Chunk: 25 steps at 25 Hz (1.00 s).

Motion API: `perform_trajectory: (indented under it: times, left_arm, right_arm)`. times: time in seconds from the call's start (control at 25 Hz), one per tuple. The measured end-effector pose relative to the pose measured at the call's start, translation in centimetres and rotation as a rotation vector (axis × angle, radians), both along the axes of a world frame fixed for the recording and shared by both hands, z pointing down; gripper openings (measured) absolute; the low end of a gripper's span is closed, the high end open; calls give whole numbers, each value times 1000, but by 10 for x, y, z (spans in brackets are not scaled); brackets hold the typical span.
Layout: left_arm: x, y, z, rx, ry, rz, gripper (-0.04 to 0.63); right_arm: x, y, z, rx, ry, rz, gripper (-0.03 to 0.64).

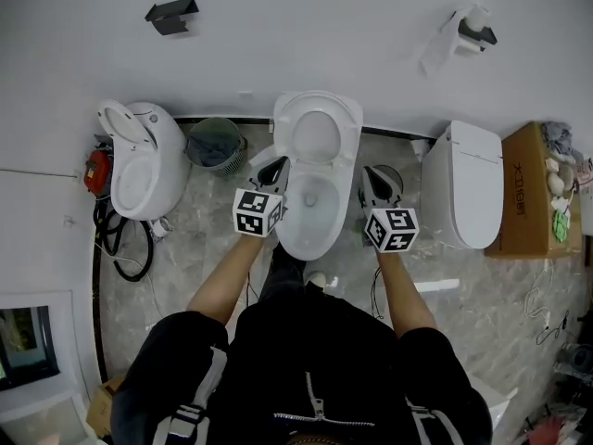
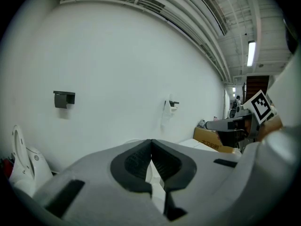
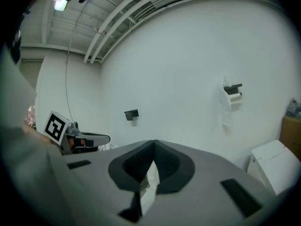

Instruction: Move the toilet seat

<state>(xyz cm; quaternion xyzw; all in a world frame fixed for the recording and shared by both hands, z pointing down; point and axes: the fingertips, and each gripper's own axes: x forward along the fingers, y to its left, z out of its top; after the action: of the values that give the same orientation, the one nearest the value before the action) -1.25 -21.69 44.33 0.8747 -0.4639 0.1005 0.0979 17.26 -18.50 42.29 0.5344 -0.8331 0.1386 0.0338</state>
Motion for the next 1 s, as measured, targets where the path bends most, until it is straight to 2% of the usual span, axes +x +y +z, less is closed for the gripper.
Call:
perform_trajectory:
  times: [0.36, 1.0]
  left_arm:
    - [-6, 36, -17, 35, 0, 0, 3]
    - [-19, 52, -26, 56, 5, 3, 3]
  right_arm:
    - [-9, 34, -23, 52, 11, -14, 2]
    - [-21, 52, -33, 80, 46, -40, 2]
